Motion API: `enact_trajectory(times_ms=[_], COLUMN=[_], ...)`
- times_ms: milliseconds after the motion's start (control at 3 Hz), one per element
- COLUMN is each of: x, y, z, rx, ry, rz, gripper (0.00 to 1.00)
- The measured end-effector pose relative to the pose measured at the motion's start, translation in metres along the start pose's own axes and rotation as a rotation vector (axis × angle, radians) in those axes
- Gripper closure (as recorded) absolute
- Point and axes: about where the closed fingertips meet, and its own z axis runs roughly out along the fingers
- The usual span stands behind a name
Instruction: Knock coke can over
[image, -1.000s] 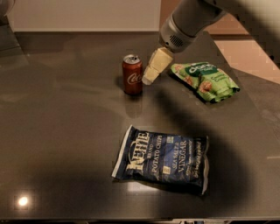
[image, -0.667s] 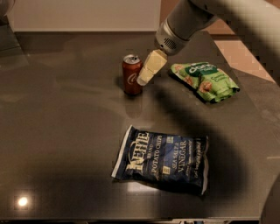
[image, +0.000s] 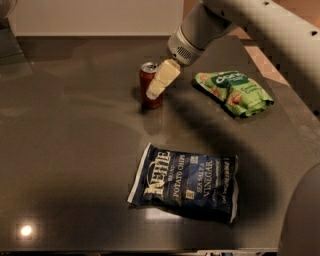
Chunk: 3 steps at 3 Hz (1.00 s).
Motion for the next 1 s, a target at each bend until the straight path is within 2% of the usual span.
enact_trajectory(times_ms=[333, 1000], x=[-0.0064, -0.0102], y=[0.0056, 0.0115], z=[0.0063, 0.0086], rx=[-0.015, -0.038], ry=[-0.036, -0.083], rz=[-0.016, -0.024], gripper=[0.18, 0.64])
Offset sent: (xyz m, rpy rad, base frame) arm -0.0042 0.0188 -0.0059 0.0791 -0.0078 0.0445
